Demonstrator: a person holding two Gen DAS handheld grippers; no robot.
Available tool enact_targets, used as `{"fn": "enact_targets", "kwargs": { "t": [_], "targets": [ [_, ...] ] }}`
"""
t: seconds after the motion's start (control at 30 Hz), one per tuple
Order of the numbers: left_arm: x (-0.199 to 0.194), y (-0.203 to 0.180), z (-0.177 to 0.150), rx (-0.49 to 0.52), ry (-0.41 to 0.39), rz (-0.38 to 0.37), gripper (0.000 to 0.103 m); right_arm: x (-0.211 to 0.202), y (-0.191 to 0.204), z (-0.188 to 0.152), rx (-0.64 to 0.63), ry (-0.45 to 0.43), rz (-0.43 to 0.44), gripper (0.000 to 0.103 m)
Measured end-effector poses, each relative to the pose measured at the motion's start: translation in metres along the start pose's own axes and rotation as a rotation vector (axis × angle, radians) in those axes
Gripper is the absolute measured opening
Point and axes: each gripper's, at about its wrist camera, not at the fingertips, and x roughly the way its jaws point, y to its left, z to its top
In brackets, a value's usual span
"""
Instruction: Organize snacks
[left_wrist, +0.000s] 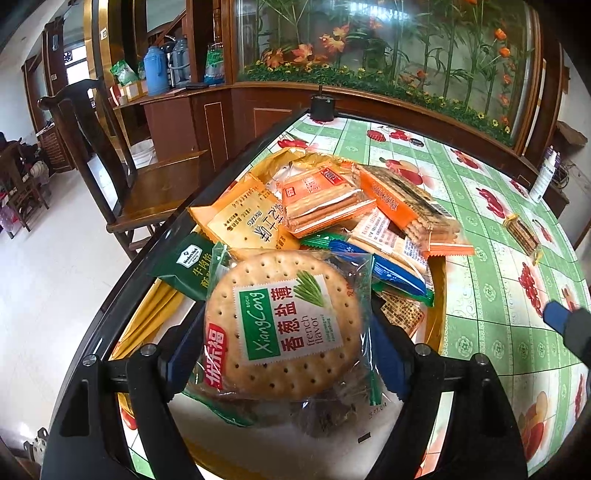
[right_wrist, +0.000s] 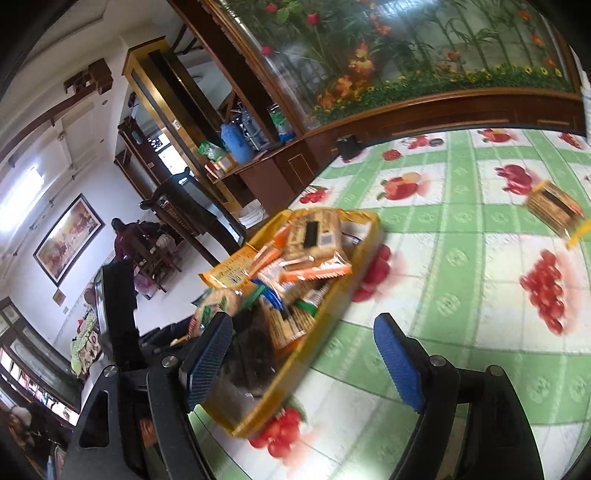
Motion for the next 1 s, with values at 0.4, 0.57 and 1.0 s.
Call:
{"fn": "enact_targets", "kwargs": {
  "t": [0.4,0.57,1.0],
  "targets": [
    [0.001,0.0,-0.002,-0.021,0.037,0.02,0.086,-0.017,-0.021,-0.023,0.054,0.017,-0.019,0.081],
    [0.0,-0.001,-0.005,-0.022,0.043,0.021,0.088,-0.026,-0.026,-0.027,0.063,0.011,-0.024,0.081],
    [-0.032,0.001,-0.01,-0.063,-0.022,0.008,0.103,-0.039,-0.027,-0.04,0.062,0.012,-0.025,0.081]
  ]
}}
